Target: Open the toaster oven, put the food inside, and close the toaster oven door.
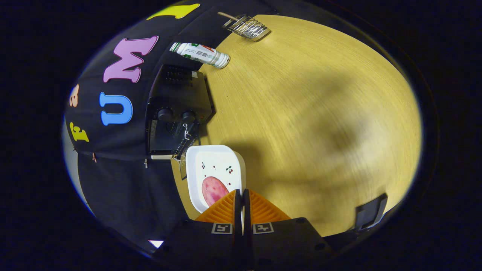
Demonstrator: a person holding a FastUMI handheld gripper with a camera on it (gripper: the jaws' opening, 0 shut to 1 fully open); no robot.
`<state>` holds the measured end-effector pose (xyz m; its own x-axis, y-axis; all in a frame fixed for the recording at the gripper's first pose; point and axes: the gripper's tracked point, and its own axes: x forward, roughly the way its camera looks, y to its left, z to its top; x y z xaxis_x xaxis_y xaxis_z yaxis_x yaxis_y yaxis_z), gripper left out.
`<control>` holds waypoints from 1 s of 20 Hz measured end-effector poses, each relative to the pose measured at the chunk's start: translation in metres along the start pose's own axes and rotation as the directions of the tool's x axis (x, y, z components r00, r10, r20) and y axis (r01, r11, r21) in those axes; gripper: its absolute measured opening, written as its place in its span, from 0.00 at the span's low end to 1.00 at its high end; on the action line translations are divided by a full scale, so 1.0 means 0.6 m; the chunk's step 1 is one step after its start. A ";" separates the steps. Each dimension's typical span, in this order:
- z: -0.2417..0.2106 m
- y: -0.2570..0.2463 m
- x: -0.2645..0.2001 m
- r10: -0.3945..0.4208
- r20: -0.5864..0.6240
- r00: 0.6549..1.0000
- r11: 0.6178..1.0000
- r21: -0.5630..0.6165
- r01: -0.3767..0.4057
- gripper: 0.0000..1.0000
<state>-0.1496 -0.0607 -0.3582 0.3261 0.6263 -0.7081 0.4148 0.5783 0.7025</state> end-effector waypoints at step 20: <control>-0.028 0.315 0.289 -0.159 0.429 0.889 0.851 0.515 -0.097 0.05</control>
<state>-0.0291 0.1659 -0.3468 0.5889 0.2408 -0.7715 0.7593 0.1622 0.6302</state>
